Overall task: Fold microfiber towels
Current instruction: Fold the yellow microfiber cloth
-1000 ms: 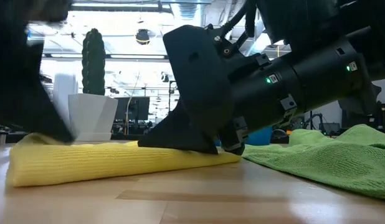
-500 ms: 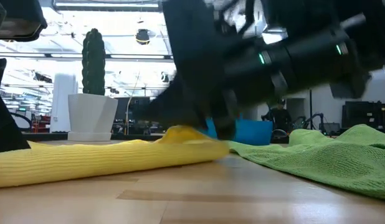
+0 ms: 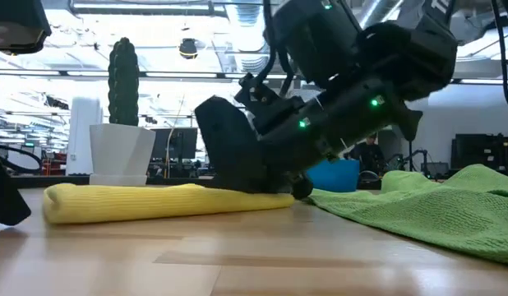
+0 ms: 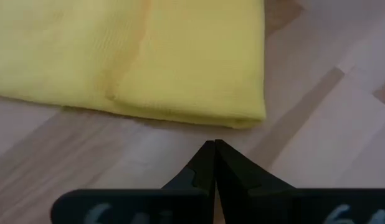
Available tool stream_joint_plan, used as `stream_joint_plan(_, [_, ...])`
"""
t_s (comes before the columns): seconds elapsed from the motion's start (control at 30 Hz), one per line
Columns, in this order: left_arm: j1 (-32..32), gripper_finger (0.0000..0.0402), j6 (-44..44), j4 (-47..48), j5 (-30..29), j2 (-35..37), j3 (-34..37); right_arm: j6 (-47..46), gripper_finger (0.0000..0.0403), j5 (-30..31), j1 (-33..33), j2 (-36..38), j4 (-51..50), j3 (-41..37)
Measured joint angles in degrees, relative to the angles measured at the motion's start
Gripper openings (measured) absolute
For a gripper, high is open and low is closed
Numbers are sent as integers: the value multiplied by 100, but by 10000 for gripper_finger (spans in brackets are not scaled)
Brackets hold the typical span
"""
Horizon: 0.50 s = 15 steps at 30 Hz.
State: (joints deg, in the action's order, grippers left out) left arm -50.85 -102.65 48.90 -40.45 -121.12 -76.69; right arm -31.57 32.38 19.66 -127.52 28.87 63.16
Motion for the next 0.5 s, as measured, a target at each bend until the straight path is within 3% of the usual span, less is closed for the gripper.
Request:
stream_joint_plan(0.23, [-65,0,-199,140,45,102,-138,303,18,-137,185,273,429,23])
stream_joint_plan(0.43, [-500,0,-1124,621,-1971,599,-450,485,17,75,321,364,487,28])
stream_joint_plan(0.5, [-537,0,-1222,456,-2388,534,-418,470,20,35,328,376,464,25])
